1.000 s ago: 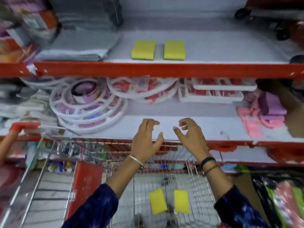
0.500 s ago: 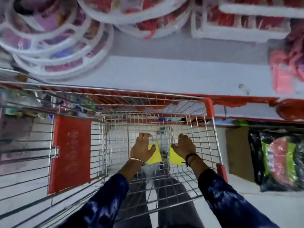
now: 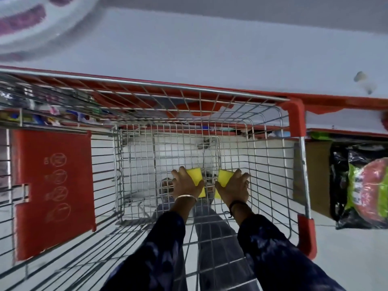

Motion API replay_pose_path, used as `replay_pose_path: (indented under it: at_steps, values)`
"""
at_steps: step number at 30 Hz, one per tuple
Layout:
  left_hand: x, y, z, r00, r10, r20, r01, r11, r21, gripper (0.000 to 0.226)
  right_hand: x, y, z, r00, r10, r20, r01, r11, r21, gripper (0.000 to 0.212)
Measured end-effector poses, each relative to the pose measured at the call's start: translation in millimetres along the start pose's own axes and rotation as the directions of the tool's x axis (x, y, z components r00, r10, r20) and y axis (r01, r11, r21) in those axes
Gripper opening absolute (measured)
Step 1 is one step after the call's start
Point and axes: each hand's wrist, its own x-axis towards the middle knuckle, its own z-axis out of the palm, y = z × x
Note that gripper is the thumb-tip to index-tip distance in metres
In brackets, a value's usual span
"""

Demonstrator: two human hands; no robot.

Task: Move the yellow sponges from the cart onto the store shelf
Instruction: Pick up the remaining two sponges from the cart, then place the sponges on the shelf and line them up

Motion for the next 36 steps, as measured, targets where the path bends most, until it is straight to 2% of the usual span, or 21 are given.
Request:
replay_pose_path:
  at_steps: [5, 12, 17, 21, 28, 36]
  values:
    - [-0.3, 4.0, -12.0, 0.999, 0.038, 0.012, -0.039, 0.998, 0.046, 0.084, -0.1, -3.2, -12.1, 0.998, -0.056, -0.008, 0.056, 0.998, -0.005, 0.079]
    - [-33.3, 17.5, -68.2, 0.989, 0.147, -0.013, -0.145, 0.987, 0.074, 0.092, -32.8, -20.0, -57.4, 0.985, -0.163, -0.059, 0.163, 0.987, 0.004, 0.093]
    - [-68.8, 30.2, -119.0, 0.964, 0.261, -0.046, -0.261, 0.965, -0.006, 0.095, -69.1, -33.2, -101.1, 0.965, -0.232, -0.121, 0.237, 0.971, 0.03, 0.096]
    - [-99.4, 46.5, -164.5, 0.957, 0.282, -0.066, -0.284, 0.958, -0.032, 0.113, -99.0, -44.0, -145.8, 0.947, -0.26, -0.187, 0.28, 0.956, 0.087, 0.095]
    - [-151.5, 103.1, -255.7, 0.897, 0.401, -0.185, -0.406, 0.914, 0.016, 0.105, -149.2, -63.1, -251.4, 0.874, -0.339, -0.348, 0.402, 0.908, 0.123, 0.086]
    - [-210.7, 187.6, -356.6, 0.802, 0.536, -0.264, -0.524, 0.843, 0.121, 0.101, -200.5, -82.4, -371.7, 0.81, -0.429, -0.399, 0.501, 0.86, 0.092, 0.084]
